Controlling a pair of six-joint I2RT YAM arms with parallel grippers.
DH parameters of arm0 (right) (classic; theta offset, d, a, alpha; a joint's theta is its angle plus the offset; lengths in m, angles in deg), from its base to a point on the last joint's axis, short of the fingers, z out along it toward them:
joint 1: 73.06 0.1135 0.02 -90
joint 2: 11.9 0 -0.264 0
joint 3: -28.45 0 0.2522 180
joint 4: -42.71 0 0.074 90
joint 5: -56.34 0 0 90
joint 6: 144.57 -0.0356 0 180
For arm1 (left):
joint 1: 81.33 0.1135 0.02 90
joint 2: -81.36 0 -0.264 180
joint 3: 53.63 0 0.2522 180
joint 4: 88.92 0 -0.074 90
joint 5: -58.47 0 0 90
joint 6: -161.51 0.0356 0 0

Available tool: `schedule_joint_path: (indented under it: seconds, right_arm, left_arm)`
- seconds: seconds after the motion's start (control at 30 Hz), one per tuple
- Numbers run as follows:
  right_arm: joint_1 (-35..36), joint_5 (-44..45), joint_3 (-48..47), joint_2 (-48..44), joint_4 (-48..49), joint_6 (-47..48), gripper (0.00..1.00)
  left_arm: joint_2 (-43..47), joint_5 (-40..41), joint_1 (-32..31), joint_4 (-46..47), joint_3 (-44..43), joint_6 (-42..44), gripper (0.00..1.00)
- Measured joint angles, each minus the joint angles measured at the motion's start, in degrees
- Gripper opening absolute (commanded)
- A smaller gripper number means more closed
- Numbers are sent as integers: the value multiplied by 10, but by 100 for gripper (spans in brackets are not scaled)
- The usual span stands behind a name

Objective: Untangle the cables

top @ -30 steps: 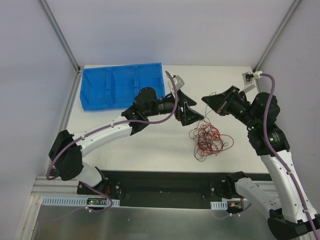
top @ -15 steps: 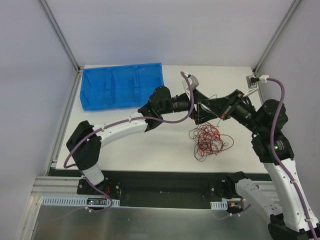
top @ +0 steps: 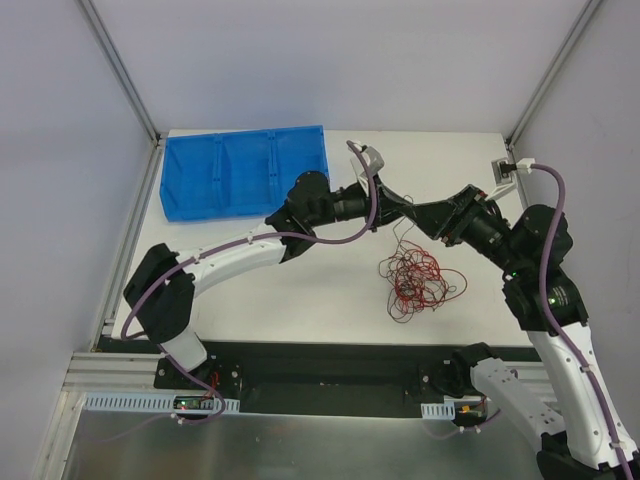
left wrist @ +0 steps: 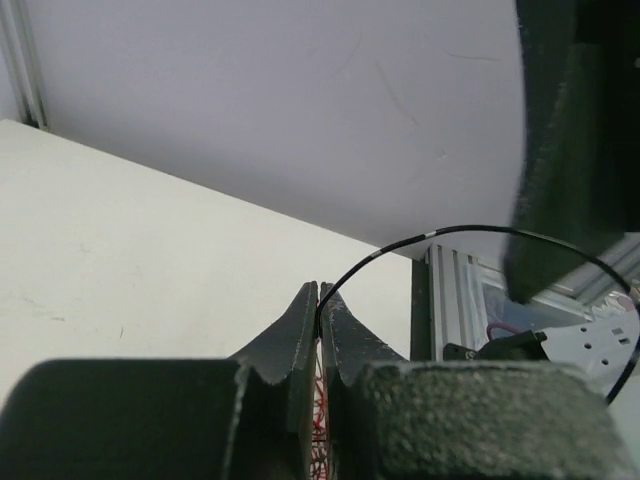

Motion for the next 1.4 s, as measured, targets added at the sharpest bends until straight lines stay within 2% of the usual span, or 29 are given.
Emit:
schedule_joint_path:
  seconds: [0.03,0.1,0.23,0.4,0.57,0.7,0.93,1.1,1.23,1.4]
  right_arm:
    - [0,3,0,0,-4,0,76]
    - [0,9,0,4,-12,14,87]
    - [0,30,-13,13,-59,65,94]
    - [0,72,26,-13,-90,129,95]
    - [6,71,179,-50,-49,164,96]
    - [38,81,231,14,-4,176,95]
    - [56,177,245,151,118,164,85]
    - [57,274,268,269,171,135,84]
    - [54,330,305,296,188,118,83]
    - [29,354,324,309,207,97,82]
  left_arm:
    - [7,-2,3,0,7,-2,0]
    - [22,-10,12,0,24,-7,0]
    - [56,-14,24,-3,51,-23,0]
    - [96,-25,50,-36,64,-61,0]
    - [131,-38,74,-75,66,-83,0]
    - [141,-59,74,-81,66,-100,0]
    - [141,-90,73,-110,55,-134,0]
    - [145,-64,74,-270,-66,-99,0]
    - [199,-31,101,-368,-145,-73,0]
    - [274,14,162,-446,-235,-55,0]
